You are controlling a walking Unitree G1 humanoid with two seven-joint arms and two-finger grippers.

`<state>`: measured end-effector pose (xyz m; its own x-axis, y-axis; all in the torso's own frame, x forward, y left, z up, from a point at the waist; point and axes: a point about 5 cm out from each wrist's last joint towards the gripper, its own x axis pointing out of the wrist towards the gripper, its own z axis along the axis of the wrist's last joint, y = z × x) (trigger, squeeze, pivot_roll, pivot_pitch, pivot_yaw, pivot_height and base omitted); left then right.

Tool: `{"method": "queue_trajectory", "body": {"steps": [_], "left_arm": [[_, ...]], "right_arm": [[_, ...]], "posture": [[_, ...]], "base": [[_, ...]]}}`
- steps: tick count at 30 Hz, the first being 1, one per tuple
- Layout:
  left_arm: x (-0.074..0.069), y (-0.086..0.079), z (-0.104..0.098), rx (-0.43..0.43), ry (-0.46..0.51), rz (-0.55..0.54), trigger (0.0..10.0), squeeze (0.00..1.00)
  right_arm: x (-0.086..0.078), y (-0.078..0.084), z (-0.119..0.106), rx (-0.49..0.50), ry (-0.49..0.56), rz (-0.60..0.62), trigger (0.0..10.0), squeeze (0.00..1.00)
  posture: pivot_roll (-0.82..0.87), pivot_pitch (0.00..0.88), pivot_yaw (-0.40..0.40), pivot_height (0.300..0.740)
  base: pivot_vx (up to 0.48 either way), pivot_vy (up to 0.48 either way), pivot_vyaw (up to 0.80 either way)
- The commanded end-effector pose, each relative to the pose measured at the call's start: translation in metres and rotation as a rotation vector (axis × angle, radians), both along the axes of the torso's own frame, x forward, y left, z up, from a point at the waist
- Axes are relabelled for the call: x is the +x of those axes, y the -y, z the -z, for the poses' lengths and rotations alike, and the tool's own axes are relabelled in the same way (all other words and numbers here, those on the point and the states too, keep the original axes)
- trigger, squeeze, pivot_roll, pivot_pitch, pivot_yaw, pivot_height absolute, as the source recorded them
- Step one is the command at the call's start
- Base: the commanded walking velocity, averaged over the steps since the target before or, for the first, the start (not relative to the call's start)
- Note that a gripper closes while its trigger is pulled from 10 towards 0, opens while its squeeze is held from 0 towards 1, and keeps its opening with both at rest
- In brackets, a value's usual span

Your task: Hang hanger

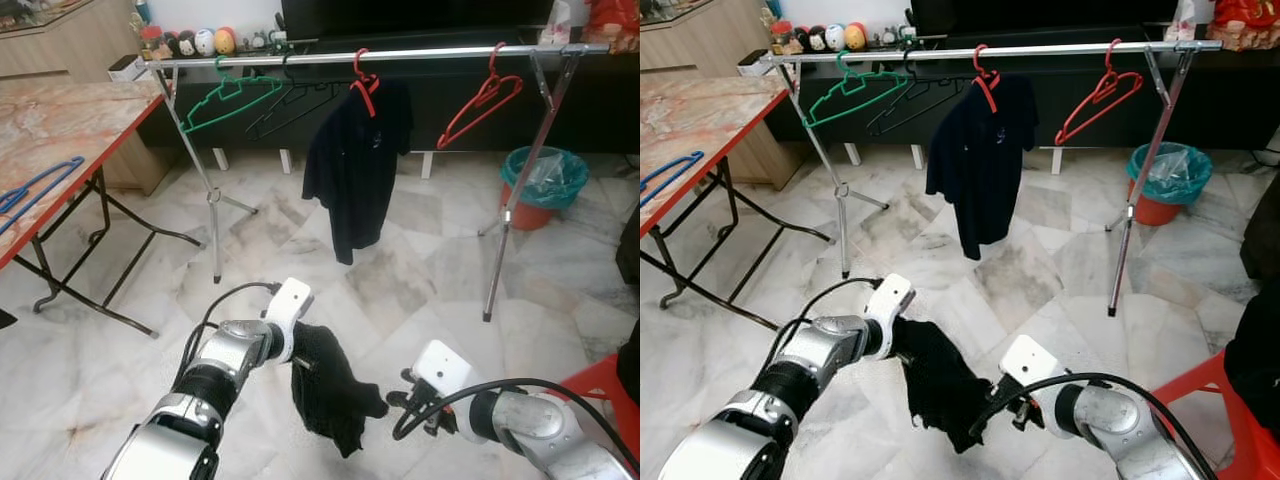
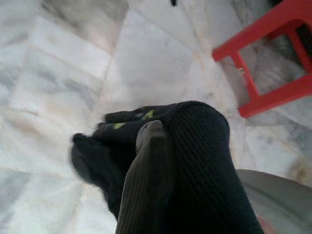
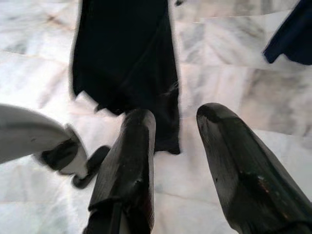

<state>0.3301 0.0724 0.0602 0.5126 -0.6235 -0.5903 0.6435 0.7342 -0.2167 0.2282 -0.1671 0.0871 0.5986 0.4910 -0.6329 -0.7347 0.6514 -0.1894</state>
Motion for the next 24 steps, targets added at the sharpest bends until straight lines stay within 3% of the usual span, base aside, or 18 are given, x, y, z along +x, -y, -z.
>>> {"method": "queue_trajectory", "body": {"steps": [1,4,9,14,24], "left_arm": [[0.006,0.006,-0.013,-0.028,0.016,0.019,10.0,0.00],[0.007,0.021,-0.024,-0.066,0.046,0.048,10.0,0.00],[0.009,0.026,-0.032,-0.052,0.136,0.070,10.0,0.00],[0.010,0.033,-0.053,-0.172,0.290,0.104,10.0,0.00],[0.013,0.041,-0.069,-0.239,0.284,0.099,10.0,0.00]], "right_arm": [[0.009,-0.001,-0.004,0.000,0.050,0.034,10.0,0.00],[0.016,-0.006,-0.007,0.023,0.086,0.079,10.0,0.00],[0.018,-0.015,-0.013,0.061,0.111,0.077,10.0,0.00],[0.018,-0.031,-0.026,0.074,0.152,0.053,10.0,0.00],[0.021,-0.046,-0.056,0.039,0.257,0.035,10.0,0.00]], "posture": [[-0.13,0.047,0.151,0.740],[-0.12,0.046,0.154,0.740],[-0.12,0.050,0.157,0.740],[-0.12,0.057,0.161,0.740],[-0.14,0.061,0.164,0.740]], "base": [[0.000,0.000,0.00],[0.000,0.000,0.00],[0.000,0.000,0.00],[0.000,0.000,0.00],[0.000,0.000,0.00]]}}
